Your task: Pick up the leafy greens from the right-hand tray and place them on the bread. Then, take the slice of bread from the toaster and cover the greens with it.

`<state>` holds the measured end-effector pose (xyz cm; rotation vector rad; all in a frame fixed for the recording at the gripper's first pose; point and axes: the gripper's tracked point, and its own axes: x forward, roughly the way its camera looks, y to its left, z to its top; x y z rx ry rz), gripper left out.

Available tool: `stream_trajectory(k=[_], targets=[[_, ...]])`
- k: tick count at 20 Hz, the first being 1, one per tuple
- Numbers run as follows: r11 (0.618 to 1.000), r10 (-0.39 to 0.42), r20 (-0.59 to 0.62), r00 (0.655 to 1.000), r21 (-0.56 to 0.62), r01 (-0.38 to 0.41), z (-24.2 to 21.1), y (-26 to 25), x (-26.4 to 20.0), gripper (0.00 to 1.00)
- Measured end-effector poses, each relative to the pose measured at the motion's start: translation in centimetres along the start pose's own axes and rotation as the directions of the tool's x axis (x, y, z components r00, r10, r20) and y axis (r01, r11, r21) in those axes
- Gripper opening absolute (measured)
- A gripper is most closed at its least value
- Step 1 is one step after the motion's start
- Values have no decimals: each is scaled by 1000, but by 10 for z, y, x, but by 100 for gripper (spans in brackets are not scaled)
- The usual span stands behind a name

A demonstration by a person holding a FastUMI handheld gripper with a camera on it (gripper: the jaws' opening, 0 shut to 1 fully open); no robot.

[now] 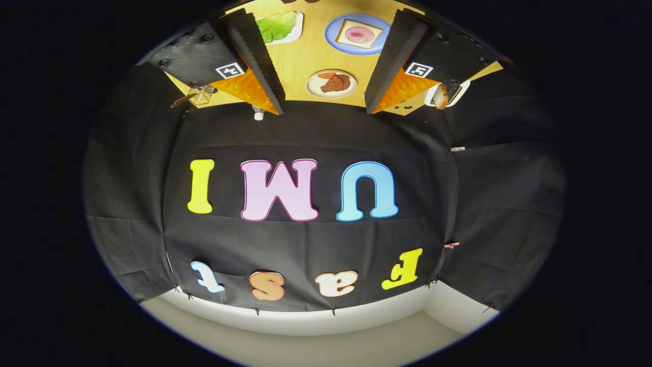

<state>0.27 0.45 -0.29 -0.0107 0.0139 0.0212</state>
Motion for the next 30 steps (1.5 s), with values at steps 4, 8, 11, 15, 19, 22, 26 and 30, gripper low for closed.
stream_trajectory(k=[4,8,11,15,19,22,26,30], targets=[[1000,-1,-6,1000,-5,1,-2,9,3,98],[1000,-14,-19,1000,-19,14,-5,12,5,98],[999,-36,-34,999,-20,35,-9,1,5,98],[999,-49,-90,995,-16,48,-34,-23,5,98],[999,-44,-234,971,3,46,-87,-46,11,98],[999,-40,-326,945,14,47,-125,-63,18,98],[999,-40,-446,894,6,47,-183,-87,24,98],[999,-42,-558,829,-2,50,-243,-108,26,98]])
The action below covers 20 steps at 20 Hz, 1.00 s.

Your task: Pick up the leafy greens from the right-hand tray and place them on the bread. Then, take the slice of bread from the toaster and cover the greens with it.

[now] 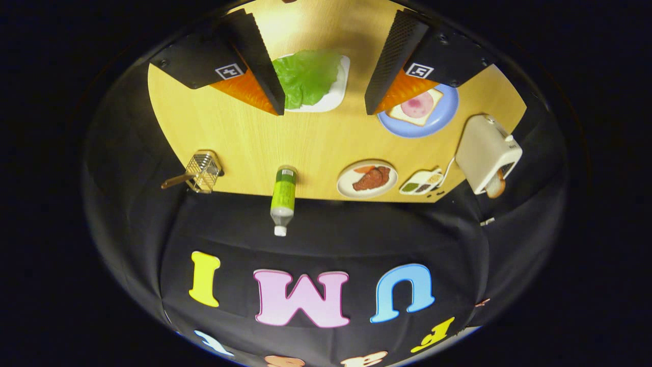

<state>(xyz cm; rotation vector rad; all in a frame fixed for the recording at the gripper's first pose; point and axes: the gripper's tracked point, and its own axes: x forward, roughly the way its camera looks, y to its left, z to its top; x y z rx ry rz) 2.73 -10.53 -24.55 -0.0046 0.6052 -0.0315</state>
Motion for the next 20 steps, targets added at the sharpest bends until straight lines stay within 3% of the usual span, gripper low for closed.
stream_trajectory(k=[5,11,15,20], targets=[[1000,-29,-149,988,-4,28,-58,-19,31,99],[999,-41,-214,976,3,42,-88,-27,62,99],[999,-32,-286,958,-12,30,-108,-26,75,78],[1000,-3,-282,959,-14,-1,-106,-20,76,69]])
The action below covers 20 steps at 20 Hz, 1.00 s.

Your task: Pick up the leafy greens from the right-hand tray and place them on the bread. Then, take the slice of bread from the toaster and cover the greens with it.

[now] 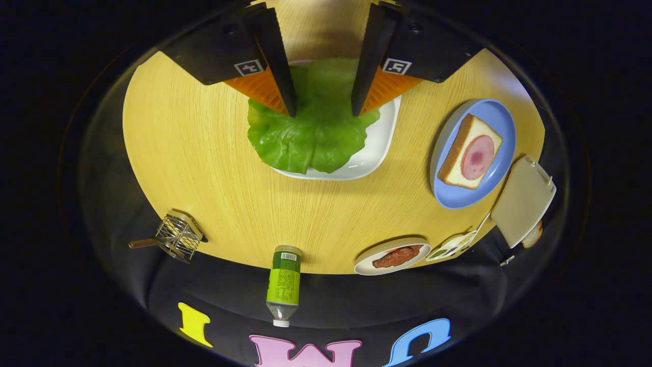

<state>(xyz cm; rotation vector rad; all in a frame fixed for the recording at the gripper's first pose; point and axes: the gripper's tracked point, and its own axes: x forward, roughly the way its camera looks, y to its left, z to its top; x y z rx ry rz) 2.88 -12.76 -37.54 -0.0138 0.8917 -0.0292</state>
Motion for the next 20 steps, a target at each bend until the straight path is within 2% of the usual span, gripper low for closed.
stream_trajectory(k=[1,4,6,8,9,12,20], targets=[[1000,12,-3,1000,-9,-12,-1,1,-1,62],[1000,23,0,1000,-8,-23,1,-2,-1,27],[999,32,-16,999,2,-32,-1,-1,-2,14],[998,58,-28,998,-14,-58,0,1,-3,14],[997,79,-35,996,-24,-79,-2,3,-3,6],[993,117,-66,991,-16,-119,-2,4,-6,5],[994,96,5,995,-53,-96,36,11,-47,5]])
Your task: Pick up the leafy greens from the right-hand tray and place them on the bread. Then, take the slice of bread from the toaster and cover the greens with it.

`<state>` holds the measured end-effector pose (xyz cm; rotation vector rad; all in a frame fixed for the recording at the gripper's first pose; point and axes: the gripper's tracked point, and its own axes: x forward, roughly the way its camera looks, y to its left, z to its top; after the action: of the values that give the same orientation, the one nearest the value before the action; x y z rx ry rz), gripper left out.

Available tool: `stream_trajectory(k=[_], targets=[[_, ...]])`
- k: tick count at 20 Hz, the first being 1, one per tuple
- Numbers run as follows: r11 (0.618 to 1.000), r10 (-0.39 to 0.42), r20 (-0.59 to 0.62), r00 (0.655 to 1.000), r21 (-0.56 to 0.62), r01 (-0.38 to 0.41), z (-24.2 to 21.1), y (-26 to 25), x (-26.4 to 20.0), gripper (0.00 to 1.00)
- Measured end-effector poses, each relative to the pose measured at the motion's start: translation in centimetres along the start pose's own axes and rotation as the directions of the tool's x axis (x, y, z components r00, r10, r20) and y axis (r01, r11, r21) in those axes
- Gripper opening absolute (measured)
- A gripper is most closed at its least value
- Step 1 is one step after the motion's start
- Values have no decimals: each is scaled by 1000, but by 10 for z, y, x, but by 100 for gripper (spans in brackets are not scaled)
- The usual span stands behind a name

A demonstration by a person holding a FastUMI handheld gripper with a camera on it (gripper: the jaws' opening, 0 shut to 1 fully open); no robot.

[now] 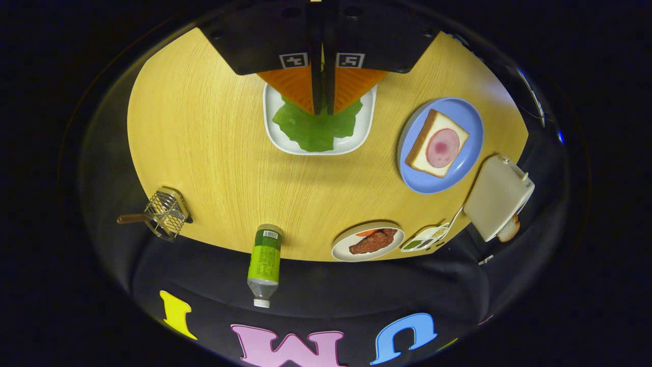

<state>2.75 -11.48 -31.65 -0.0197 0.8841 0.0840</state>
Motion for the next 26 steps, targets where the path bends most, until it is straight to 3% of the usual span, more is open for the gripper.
stream_trajectory(k=[6,11,18,26], targets=[[1000,-28,46,999,-6,29,33,3,-21,5],[1000,-3,110,994,-1,3,76,25,-43,5],[991,115,169,979,-90,-101,125,97,-66,5],[961,260,151,954,-134,-241,125,184,-54,5]])
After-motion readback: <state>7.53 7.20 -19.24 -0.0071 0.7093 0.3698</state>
